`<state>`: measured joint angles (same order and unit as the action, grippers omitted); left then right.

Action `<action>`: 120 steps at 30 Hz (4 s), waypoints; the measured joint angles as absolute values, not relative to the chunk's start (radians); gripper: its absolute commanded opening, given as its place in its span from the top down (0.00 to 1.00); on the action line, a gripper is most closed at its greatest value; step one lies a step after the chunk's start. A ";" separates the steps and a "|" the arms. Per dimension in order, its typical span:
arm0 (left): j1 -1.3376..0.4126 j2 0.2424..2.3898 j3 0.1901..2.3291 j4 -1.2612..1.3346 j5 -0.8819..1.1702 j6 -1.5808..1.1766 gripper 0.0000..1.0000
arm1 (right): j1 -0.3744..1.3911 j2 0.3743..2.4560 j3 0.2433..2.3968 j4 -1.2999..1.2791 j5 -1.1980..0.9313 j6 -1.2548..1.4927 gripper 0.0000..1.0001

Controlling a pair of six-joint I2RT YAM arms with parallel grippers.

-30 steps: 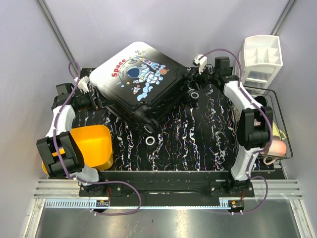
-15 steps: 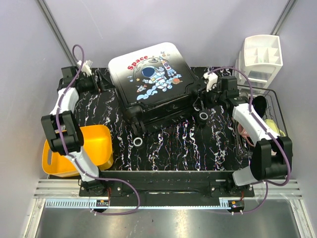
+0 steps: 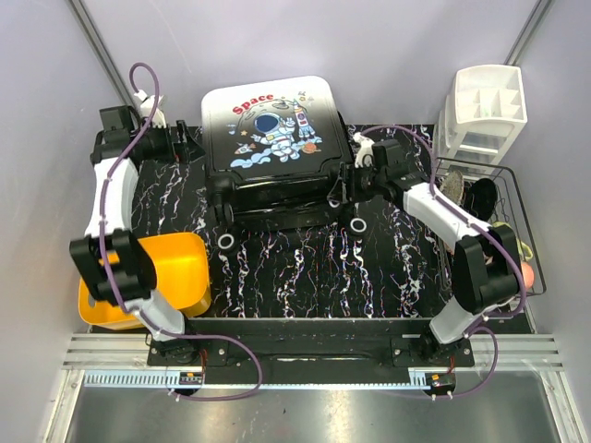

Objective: Open, take out, and arrange the luggage

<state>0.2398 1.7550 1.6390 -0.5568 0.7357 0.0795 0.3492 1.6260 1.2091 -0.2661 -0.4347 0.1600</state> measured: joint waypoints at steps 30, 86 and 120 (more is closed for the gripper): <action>-0.163 1.293 1.242 -0.577 0.639 0.142 0.01 | 0.517 1.583 1.337 -0.151 -0.527 0.388 0.10; -0.440 1.274 1.415 -0.592 0.238 -0.341 1.00 | 0.261 1.675 1.316 -0.119 -0.552 0.196 0.23; 0.166 1.016 1.470 -0.564 0.059 -0.119 1.00 | 0.393 2.246 1.782 -0.268 -0.544 0.470 0.63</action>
<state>0.1661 1.0161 1.4704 -0.5640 0.0593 -0.1188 0.3931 2.2463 1.7817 -0.2680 -0.5442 0.4702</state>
